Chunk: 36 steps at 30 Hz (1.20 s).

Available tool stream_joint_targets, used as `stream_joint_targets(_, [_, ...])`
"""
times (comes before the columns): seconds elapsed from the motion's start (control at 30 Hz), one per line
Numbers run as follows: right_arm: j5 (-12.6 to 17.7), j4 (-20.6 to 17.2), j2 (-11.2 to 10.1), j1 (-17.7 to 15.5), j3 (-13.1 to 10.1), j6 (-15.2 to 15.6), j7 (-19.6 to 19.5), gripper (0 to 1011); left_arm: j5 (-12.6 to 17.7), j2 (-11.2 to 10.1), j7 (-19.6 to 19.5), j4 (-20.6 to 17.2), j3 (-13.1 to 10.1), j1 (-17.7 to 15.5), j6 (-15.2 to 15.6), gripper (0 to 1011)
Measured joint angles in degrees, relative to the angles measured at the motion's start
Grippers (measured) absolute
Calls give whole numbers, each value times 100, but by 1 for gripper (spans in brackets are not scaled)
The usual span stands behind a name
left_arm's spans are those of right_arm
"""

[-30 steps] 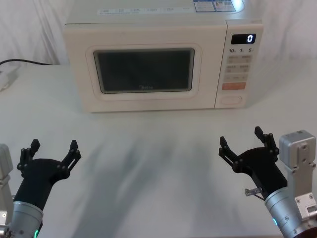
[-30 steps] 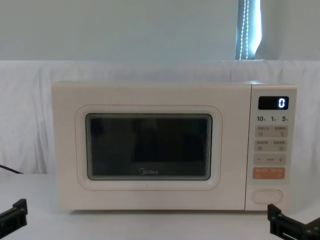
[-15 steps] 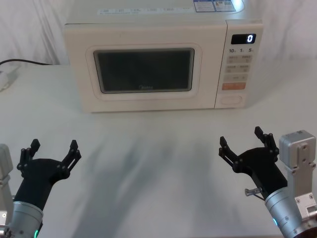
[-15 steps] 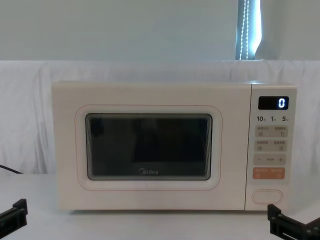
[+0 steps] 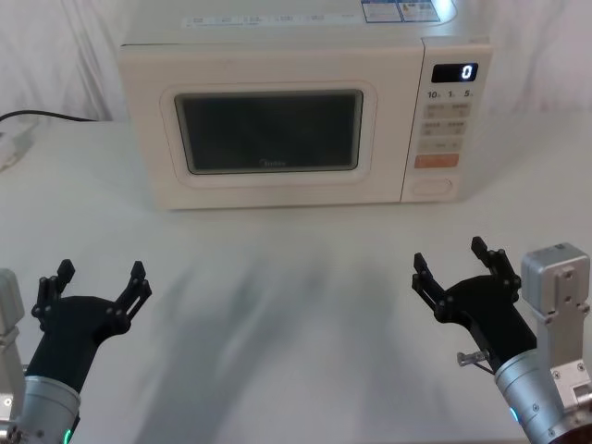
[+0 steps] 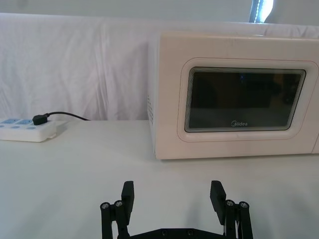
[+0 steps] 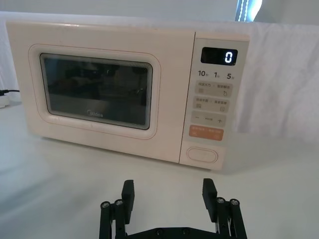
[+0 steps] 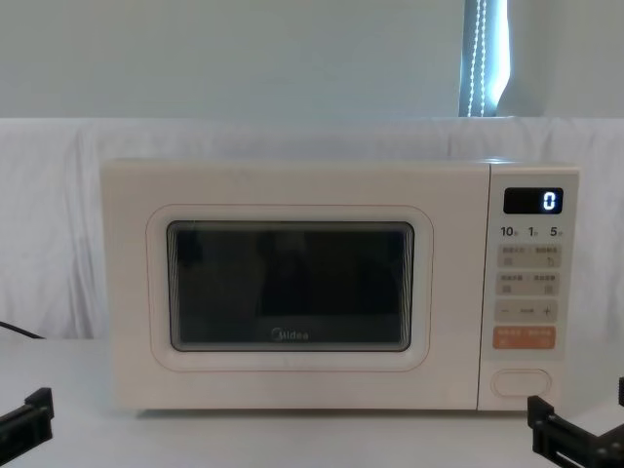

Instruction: Press the button to open the microwave door with one hand; close the microwave door with the other hand.

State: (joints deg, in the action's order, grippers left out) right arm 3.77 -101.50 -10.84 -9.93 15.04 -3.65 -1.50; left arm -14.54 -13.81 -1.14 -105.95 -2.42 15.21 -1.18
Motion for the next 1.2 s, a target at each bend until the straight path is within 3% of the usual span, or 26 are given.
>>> stream_joint_targets(0.93, [0, 0, 0, 0, 0, 0, 0, 47, 0, 0, 0, 0, 0, 0, 0, 1001])
stream_joint_targets(1.0, [0, 0, 0, 0, 0, 0, 0, 2, 0, 0, 0, 0, 0, 0, 0, 1001])
stream_joint_targets(1.2, [0, 0, 0, 0, 0, 0, 0, 0, 0, 0, 0, 0, 0, 0, 0, 1001])
